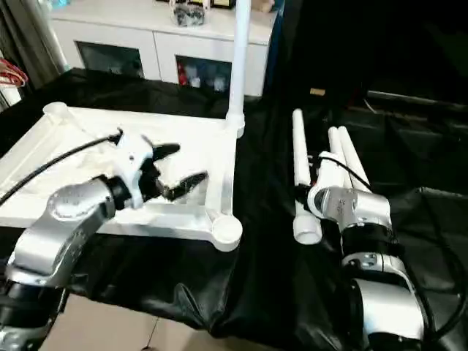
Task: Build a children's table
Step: Pick table leg
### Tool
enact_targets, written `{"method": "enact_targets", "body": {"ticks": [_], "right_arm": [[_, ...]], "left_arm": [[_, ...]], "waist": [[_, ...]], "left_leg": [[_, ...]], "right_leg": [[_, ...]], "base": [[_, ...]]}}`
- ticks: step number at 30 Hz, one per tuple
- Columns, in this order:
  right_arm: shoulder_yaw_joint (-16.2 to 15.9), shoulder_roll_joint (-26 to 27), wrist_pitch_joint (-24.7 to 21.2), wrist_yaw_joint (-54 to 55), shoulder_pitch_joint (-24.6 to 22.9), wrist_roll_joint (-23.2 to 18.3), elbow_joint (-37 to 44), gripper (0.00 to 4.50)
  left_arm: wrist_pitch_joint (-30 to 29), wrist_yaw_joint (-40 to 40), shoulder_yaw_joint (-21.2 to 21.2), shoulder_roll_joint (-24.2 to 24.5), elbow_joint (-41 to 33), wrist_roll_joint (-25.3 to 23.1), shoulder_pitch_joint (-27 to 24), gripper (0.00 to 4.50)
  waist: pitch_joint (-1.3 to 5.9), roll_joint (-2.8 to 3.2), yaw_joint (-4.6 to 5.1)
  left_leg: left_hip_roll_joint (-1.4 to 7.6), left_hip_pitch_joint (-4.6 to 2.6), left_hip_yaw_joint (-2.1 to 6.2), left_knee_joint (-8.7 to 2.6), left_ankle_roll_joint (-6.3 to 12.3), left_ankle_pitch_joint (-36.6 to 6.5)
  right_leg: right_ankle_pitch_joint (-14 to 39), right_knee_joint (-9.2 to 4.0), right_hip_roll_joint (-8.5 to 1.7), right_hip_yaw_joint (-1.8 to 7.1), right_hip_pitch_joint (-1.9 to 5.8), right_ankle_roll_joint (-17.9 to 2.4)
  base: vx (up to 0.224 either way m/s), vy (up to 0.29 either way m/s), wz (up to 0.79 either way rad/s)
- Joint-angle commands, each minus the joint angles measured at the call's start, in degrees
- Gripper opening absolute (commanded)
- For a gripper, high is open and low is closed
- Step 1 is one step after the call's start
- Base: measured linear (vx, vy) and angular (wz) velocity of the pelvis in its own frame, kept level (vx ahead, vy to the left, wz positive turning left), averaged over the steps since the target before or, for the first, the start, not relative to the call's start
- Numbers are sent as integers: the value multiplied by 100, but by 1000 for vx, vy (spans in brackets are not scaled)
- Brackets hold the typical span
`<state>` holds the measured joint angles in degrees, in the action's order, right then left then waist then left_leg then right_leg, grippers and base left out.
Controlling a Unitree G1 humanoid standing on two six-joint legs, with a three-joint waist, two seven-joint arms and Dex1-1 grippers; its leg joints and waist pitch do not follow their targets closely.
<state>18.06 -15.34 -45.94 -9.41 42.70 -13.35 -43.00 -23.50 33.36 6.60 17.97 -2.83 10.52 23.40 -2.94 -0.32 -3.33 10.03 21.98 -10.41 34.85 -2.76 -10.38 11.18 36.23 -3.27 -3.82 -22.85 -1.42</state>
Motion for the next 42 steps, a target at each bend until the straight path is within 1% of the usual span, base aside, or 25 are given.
{"method": "enact_targets", "body": {"ticks": [1, 3, 6, 7, 8, 9, 10, 12, 13, 14, 15, 16, 20, 21, 22, 23, 24, 25, 27, 29, 32, 35, 36, 39, 42], "right_arm": [[204, 50, 304, 9, -20, -165, 120, 184], [435, 108, 641, -21, 27, -357, 190, 184], [537, 135, 915, -67, 85, -444, 201, 184], [556, 135, 988, -84, 104, -461, 197, 184], [555, 192, 1347, -267, 83, -513, 345, 184], [571, 300, 1785, -567, 37, -655, 672, 184], [651, 408, 1989, -811, 13, -861, 935, 184], [792, 557, 2188, -1146, -10, -1180, 1285, 184], [791, 592, 2208, -1275, -26, -1263, 1412, 184], [793, 616, 2210, -1371, -37, -1331, 1507, 184], [836, 740, 2096, -1828, -61, -1760, 1956, 184], [849, 769, 2087, -1927, -65, -1857, 2043, 184], [871, 833, 2043, -2093, -53, -2087, 2244, 184], [908, 890, 1967, -2160, -47, -2279, 2410, 184], [914, 955, 1854, -2290, -92, -2491, 2635, 184], [859, 1018, 1792, -2439, -179, -2666, 2865, 184], [753, 1048, 1731, -2586, -284, -2755, 3063, 184], [700, 1054, 1696, -2645, -329, -2785, 3142, 184], [286, 1036, 1439, -3010, -611, -2892, 3579, 184], [206, 1020, 1409, -3068, -660, -2901, 3641, 184], [-113, 929, 1184, -3311, -879, -2936, 3940, 184], [-170, 909, 1138, -3348, -920, -2950, 3992, 184], [-259, 873, 1163, -3392, -961, -2871, 4004, 184], [-391, 821, 1129, -3422, -1071, -2799, 4081, 184], [-527, 768, 1071, -3478, -1178, -2766, 4160, 184]], "left_arm": [[-11, -108, -121, -117, 82, 113, 223, 450], [-145, -134, -208, -306, 160, 284, 373, 450], [-178, -141, -216, -408, 222, 351, 447, 450], [-176, -151, -211, -437, 246, 356, 471, 450], [-161, -187, -223, -491, 298, 369, 514, 450], [-190, -249, -257, -588, 378, 411, 604, 450], [-181, -280, -299, -667, 445, 459, 694, 450], [-146, -321, -364, -780, 543, 534, 829, 450], [-169, -362, -413, -835, 597, 576, 908, 450], [-181, -393, -451, -880, 640, 609, 973, 450], [-179, -550, -643, -1123, 875, 801, 1343, 450], [-175, -584, -681, -1172, 923, 840, 1419, 450], [-188, -650, -766, -1266, 996, 945, 1578, 450], [-193, -655, -798, -1305, 999, 1007, 1653, 450], [-247, -659, -858, -1353, 1008, 1114, 1731, 450], [-292, -648, -935, -1400, 1017, 1217, 1806, 450], [-395, -614, -1043, -1463, 1014, 1412, 1893, 450], [-439, -606, -1087, -1487, 1016, 1490, 1937, 450], [-795, -621, -1403, -1626, 1054, 2028, 2296, 450], [-862, -638, -1459, -1647, 1073, 2118, 2364, 450], [-1017, -554, -1658, -1733, 1166, 2489, 2565, 450], [-1041, -537, -1688, -1745, 1181, 2557, 2595, 450], [-1127, -520, -1728, -1770, 1157, 2688, 2609, 450], [-1381, -477, -1836, -1815, 1068, 3010, 2617, 450], [-1649, -403, -1924, -1826, 967, 3302, 2598, 450]], "waist": [[406, -130, -22], [415, -108, -55], [412, -147, -65], [405, -141, -66], [407, -130, -66], [410, -168, -61], [422, -233, -76], [420, -191, -111], [402, -239, -68], [395, -226, -78], [384, -286, -71], [391, -245, -104], [379, -270, -108], [383, -212, -127], [381, -250, -143], [381, -201, -169], [389, -234, -185], [396, -225, -211], [387, -216, -235], [379, -226, -238], [358, -228, -235], [365, -231, -247], [361, -198, -249], [367, -247, -251], [373, -240, -264]], "left_leg": [[275, -91, 81, -344, 7, -626], [282, -106, 71, -334, 39, -548], [286, -96, 64, -331, 127, -448], [283, -91, 60, -332, 156, -423], [283, -86, 61, -329, 170, -429], [278, -72, 50, -320, 204, -431], [282, -66, 44, -314, 282, -415], [290, -71, 59, -316, 353, -420], [323, -81, 66, -336, 378, -311], [313, -93, 59, -336, 380, -333], [304, -88, 47, -336, 400, -375], [314, -108, 54, -334, 398, -407], [333, -125, 61, -355, 340, -413], [330, -128, 69, -355, 312, -417], [316, -123, 56, -360, 314, -473], [315, -125, 63, -361, 319, -485], [333, -127, 71, -365, 303, -477], [325, -119, 72, -361, 293, -420], [329, -123, 73, -362, 269, -458], [323, -116, 81, -371, 236, -523], [316, -113, 81, -378, 160, -656], [318, -113, 89, -384, 129, -641], [319, -113, 94, -386, 91, -671], [318, -106, 89, -385, 60, -654], [314, -97, 90, -379, 98, -537]], "right_leg": [[1021, -450, -478, 300, 290, -950], [893, -430, -492, 300, 278, -1004], [624, -398, -490, 297, 289, -1077], [611, -403, -487, 295, 286, -1090], [606, -401, -493, 296, 293, -1088], [604, -409, -496, 300, 298, -1064], [585, -406, -513, 305, 309, -1006], [603, -398, -529, 308, 309, -954], [531, -396, -499, 287, 287, -1029], [533, -395, -492, 288, 285, -1057], [558, -398, -488, 295, 293, -1071], [572, -404, -511, 300, 289, -1076], [547, -412, -506, 295, 275, -1136], [525, -404, -512, 296, 281, -1153], [521, -424, -501, 305, 292, -1133], [515, -418, -509, 306, 293, -1131], [484, -417, -512, 302, 294, -1096], [406, -407, -516, 298, 303, -1131], [379, -406, -518, 294, 301, -1180], [490, -420, -516, 287, 300, -1191], [810, -462, -528, 295, 300, -1122], [892, -478, -522, 297, 301, -1002], [961, -482, -528, 297, 295, -978], [902, -481, -523, 300, 303, -977], [713, -453, -520, 298, 309, -1030]], "base": [[0, 0, 0], [0, 0, 0], [0, 0, 0], [0, 0, 0], [0, 0, 0], [0, 0, 0], [0, 0, 0], [0, 0, 0], [0, 0, 0], [0, 0, 0], [0, 0, 0], [0, 0, 0], [0, 0, 0], [0, 0, 0], [0, 0, 0], [0, 0, 0], [0, 0, 0], [0, 0, 0], [0, 0, 0], [0, 0, 0], [0, 0, 0], [0, 0, 0], [0, 0, 0], [0, 0, 0], [0, 0, 0]]}}
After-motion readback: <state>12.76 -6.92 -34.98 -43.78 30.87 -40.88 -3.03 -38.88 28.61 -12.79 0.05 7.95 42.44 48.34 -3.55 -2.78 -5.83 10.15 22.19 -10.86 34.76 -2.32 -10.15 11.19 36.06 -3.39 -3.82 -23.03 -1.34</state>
